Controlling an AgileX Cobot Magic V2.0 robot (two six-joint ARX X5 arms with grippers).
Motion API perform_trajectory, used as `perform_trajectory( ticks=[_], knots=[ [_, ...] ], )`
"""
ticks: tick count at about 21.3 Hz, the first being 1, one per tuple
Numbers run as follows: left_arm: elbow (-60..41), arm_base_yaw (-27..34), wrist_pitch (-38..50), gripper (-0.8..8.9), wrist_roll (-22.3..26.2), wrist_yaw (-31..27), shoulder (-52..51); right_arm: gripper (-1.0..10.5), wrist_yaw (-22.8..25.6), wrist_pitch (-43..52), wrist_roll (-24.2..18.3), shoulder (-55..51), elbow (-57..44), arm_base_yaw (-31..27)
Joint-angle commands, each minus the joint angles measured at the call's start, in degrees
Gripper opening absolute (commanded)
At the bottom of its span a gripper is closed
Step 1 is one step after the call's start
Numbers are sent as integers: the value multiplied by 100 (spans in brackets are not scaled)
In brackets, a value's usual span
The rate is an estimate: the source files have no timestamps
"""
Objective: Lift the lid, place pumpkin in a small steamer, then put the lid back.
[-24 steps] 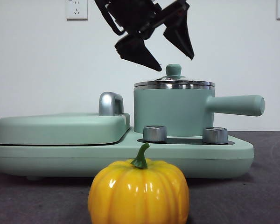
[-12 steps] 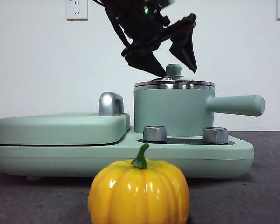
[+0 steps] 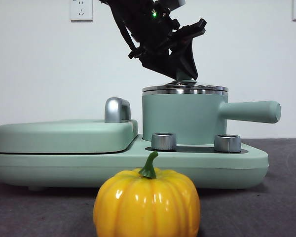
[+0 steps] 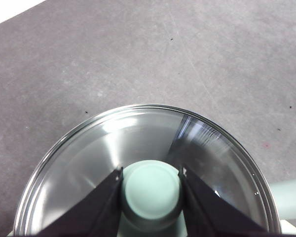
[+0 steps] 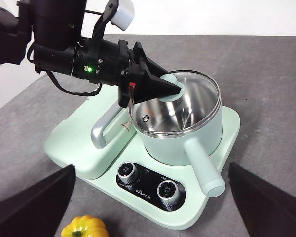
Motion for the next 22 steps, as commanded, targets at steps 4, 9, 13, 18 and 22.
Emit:
perform_trajectory(
  ticks=[4,9,13,18,22],
  knots=[
    [155,-70,-20,50,162,50,109,493,-11,50,-57,35,77,2],
    [160,-63,-35,51,162,50,-199,493,-9,52,-57,35,77,2],
    [160,-63,-70,50,157,50,-688,493,-7,52,-57,35,77,2],
    [160,-61,-704,26,162,50,-1499,493,-11,37,11,35,77,4],
    [160,-20,-1602,15,170,50,-2203,493,-33,17,295,48,77,22]
  ],
)
